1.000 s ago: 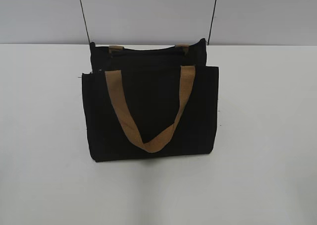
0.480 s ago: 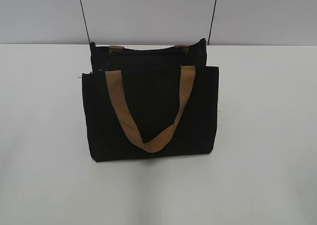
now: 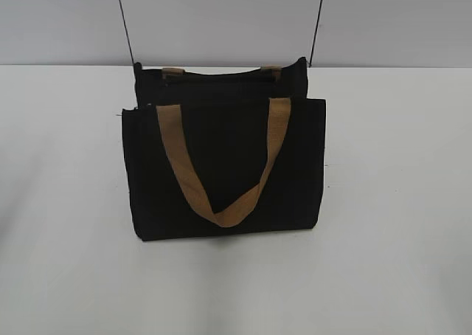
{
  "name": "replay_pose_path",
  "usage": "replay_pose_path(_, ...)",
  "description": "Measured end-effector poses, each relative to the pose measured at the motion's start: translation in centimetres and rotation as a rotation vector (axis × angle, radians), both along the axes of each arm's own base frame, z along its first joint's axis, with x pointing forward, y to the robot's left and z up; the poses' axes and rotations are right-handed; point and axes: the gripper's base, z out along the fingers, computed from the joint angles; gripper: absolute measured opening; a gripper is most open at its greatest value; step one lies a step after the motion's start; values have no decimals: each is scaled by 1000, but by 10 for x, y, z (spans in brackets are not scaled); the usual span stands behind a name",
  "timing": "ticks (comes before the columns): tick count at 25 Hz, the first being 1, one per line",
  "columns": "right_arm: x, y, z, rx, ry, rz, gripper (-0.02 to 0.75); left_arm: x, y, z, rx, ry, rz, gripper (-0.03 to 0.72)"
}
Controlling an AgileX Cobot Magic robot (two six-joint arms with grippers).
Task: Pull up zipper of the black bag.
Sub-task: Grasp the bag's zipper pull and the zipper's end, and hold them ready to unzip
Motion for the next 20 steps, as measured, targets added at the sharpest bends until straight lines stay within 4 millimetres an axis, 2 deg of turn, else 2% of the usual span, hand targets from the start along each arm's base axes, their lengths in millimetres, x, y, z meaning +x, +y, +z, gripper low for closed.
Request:
replay_pose_path(4,0,0,0,0,0,0,576,39,-7,-34,-10,120,-51,423)
replay_pose_path(8,0,0,0,0,0,0,576,67,-23,-63,-14,182,-214,419)
replay_pose_path(13,0,0,0,0,0,0,576,85,-45,-111,102,345,-474,391)
replay_pose_path(17,0,0,0,0,0,0,576,101,-62,-136,236,410,-723,366)
replay_pose_path(20,0,0,0,0,0,0,576,110,-70,-154,224,414,-846,363)
